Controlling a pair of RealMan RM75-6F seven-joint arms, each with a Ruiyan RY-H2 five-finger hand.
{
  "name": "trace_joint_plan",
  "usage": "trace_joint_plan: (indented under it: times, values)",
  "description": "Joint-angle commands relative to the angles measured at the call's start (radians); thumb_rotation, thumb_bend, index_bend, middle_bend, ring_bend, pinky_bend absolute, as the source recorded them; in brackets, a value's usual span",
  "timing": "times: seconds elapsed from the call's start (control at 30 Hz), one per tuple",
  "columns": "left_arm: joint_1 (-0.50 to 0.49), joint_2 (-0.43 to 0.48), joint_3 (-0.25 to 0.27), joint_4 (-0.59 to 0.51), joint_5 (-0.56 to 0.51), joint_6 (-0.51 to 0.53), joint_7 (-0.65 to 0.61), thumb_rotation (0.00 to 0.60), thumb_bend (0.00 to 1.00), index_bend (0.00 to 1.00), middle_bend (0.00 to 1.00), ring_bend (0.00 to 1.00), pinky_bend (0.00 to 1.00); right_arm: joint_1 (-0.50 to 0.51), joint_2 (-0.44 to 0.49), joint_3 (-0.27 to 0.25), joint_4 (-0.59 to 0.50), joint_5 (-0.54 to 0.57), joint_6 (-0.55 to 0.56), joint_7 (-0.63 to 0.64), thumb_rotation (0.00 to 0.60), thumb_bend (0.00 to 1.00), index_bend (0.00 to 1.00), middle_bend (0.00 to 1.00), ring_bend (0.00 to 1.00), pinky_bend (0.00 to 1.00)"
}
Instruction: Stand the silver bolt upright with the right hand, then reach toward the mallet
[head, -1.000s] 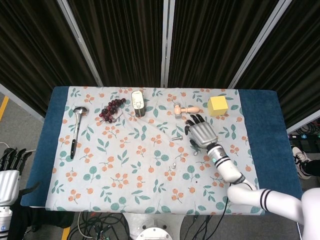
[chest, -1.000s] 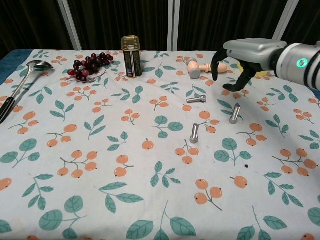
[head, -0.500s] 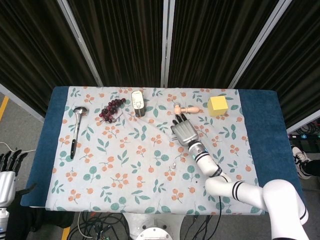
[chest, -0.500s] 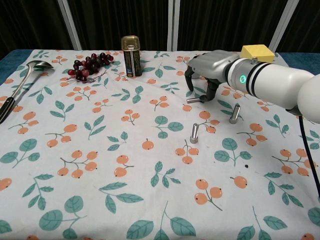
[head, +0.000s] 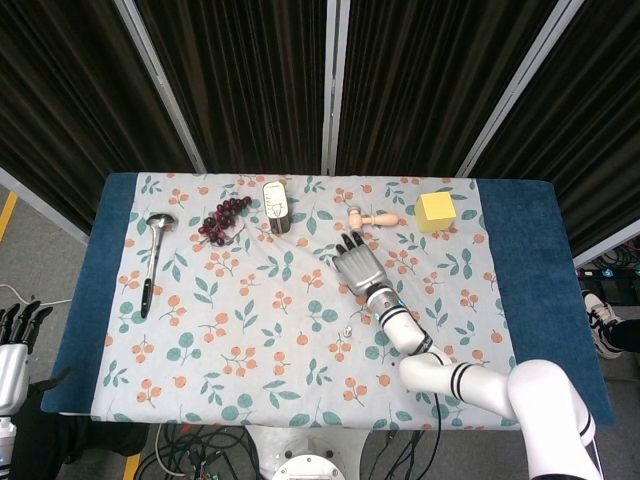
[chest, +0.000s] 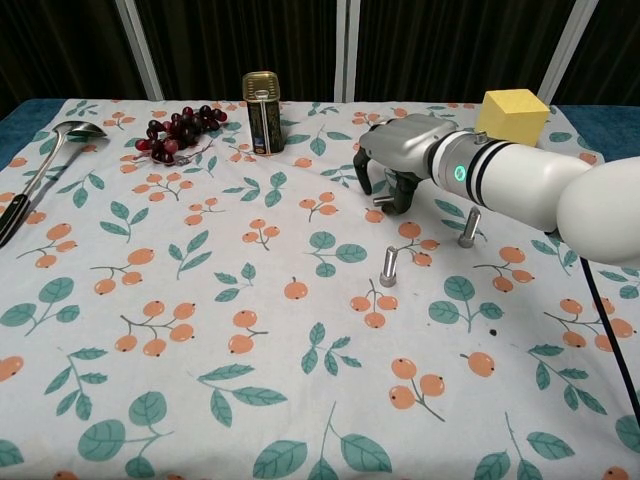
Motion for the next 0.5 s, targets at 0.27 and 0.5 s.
trace_joint_plan:
  times: [0.27, 0.5]
  values:
    - [0.003, -0.007, 0.0, 0.014, -0.004, -0.003, -0.013, 0.6, 0.0, 0.16, 0.08, 0.0, 0.0, 0.002, -0.022, -0.005, 0.028, 0.002, 0.004, -0.007, 0.6, 0.3, 0.47, 0.2, 0.0, 0.0]
    - [0.005, -0.01, 0.0, 0.023, -0.004, -0.003, -0.021, 0.6, 0.0, 0.16, 0.08, 0.0, 0.0, 0.002, -0.039, -0.004, 0.049, 0.002, 0.006, -0.008, 0.6, 0.3, 0.49, 0.21, 0.0, 0.0]
